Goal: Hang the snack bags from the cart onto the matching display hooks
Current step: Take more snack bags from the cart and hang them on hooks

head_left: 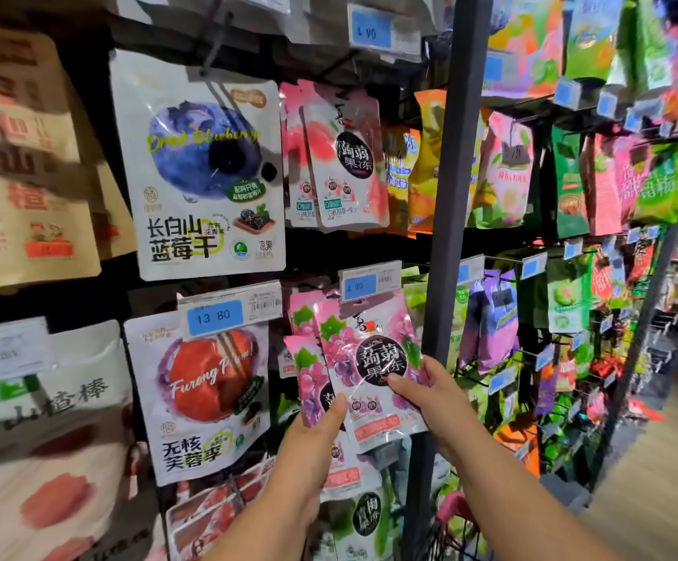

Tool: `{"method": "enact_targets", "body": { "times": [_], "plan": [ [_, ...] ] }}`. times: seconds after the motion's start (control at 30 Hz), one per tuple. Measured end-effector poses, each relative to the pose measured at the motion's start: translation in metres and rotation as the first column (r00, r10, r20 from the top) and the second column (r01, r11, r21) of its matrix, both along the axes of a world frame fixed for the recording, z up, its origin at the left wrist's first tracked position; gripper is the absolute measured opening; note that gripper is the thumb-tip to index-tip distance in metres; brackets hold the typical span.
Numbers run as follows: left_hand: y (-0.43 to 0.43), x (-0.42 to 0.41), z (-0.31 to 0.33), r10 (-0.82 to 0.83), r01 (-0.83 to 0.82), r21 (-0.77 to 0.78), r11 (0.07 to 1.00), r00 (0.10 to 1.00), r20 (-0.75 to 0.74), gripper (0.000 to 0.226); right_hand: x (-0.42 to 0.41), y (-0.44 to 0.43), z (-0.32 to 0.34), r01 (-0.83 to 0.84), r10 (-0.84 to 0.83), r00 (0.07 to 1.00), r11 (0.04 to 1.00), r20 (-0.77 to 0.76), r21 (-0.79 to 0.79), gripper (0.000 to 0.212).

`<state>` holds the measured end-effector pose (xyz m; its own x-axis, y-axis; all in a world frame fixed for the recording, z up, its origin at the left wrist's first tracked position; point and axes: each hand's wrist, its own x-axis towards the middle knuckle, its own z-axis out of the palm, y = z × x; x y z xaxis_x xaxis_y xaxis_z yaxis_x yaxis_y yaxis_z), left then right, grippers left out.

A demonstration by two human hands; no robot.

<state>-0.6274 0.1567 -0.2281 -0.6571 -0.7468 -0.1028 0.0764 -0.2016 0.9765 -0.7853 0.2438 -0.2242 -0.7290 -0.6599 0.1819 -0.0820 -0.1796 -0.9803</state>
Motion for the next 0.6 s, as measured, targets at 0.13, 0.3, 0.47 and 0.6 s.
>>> {"method": "enact_targets", "body": {
  "times": [0.13, 0.3, 0.47, 0.6],
  "plan": [
    [-0.002, -0.002, -0.004, 0.030, -0.030, -0.016, 0.999, 0.999, 0.040, 0.036, -0.007, -0.005, -0.007, -0.030, 0.030, 0.999, 0.999, 0.026, -0.011, 0.028],
    [-0.003, -0.004, -0.008, 0.004, -0.005, 0.013, 1.000, 0.998, 0.066, 0.047, -0.013, -0.010, -0.011, -0.062, 0.063, 0.997, 0.998, 0.047, -0.016, 0.037],
    [-0.006, -0.005, -0.010, 0.036, -0.035, -0.011, 0.999, 0.996, 0.076, 0.066, -0.017, -0.016, -0.009, -0.091, 0.092, 0.994, 0.996, 0.058, -0.021, 0.033],
    [-0.007, -0.003, -0.008, 0.045, -0.044, -0.024, 0.999, 0.997, 0.068, 0.069, -0.016, -0.014, -0.009, -0.115, 0.117, 0.992, 0.992, 0.042, -0.061, 0.040]
  ]
}}
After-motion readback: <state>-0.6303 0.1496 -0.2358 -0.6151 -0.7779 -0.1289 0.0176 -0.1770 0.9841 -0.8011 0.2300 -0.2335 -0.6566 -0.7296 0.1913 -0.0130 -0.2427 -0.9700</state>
